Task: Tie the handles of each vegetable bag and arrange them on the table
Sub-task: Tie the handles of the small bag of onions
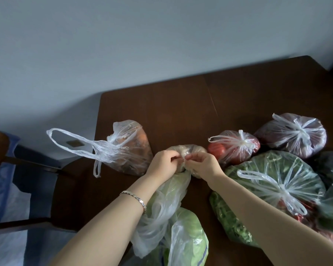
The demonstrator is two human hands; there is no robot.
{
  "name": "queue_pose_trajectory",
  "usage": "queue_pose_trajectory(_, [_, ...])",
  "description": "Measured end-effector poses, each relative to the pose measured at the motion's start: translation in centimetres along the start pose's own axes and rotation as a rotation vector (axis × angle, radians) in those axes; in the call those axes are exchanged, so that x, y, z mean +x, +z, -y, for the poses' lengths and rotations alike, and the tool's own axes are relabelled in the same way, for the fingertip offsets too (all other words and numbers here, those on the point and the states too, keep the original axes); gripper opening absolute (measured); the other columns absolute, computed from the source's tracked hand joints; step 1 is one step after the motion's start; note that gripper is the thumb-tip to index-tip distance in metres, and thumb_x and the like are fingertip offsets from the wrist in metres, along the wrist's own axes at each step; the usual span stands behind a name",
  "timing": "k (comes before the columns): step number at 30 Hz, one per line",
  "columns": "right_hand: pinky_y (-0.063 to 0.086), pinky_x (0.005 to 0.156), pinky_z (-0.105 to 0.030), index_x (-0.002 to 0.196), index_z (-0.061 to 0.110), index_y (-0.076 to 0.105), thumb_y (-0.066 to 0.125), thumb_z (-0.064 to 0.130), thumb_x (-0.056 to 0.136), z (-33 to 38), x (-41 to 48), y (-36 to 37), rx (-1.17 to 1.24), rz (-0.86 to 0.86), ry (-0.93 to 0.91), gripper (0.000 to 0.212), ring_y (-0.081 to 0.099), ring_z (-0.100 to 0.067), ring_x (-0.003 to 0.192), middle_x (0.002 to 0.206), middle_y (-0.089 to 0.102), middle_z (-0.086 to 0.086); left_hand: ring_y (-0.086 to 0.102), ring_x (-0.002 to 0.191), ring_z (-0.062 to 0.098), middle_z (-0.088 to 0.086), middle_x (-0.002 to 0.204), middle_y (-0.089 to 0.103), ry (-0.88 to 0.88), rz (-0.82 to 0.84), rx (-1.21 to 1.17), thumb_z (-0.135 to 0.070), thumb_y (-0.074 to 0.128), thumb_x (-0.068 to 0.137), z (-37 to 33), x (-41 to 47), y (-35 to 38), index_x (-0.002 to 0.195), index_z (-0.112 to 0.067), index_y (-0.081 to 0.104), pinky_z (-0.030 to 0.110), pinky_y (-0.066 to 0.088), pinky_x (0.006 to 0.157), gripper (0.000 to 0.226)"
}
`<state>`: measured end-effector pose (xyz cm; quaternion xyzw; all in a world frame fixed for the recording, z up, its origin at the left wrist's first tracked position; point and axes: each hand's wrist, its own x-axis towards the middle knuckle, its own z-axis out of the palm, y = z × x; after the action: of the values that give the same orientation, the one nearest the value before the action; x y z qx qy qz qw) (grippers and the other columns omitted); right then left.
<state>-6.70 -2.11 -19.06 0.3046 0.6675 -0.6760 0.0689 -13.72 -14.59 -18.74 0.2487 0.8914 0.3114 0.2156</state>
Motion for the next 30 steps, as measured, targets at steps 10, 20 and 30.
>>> queue_pose_trajectory(10, [0.045,0.079,-0.030,0.093,0.008,0.072,0.063,0.011,0.083,-1.2,0.4,0.2,-0.737,-0.027,-0.487,0.014,0.060,-0.022,0.089,0.094,0.068,-0.007,0.062,0.097,0.016,0.002,0.107,0.068,-0.141,0.095,-0.005,-0.020,0.054,0.092,0.2,0.4,0.3,0.107,-0.017,0.067,0.025,0.046,0.081,0.020])
queue_pose_trajectory(20, [0.041,0.071,-0.030,0.064,0.024,0.064,0.045,0.021,0.076,-2.7,-0.4,0.1,-1.262,-0.153,-0.698,0.023,0.049,-0.021,0.082,0.079,0.057,0.002,0.058,0.097,0.026,0.008,0.104,0.062,-0.038,-0.035,0.495,-0.003,0.044,0.088,-0.6,0.7,0.3,0.099,-0.007,0.064,0.033,0.047,0.076,0.023])
queue_pose_trajectory(30, [0.040,0.069,-0.004,0.103,0.011,0.066,0.062,0.018,0.084,2.9,-4.0,-0.4,-0.590,0.101,-0.371,0.020,0.056,-0.004,0.075,0.083,0.062,0.007,0.061,0.094,0.020,0.004,0.114,0.060,-0.234,0.090,0.226,-0.029,0.050,0.093,-3.1,-3.8,-6.7,0.120,-0.017,0.055,0.035,0.052,0.085,0.030])
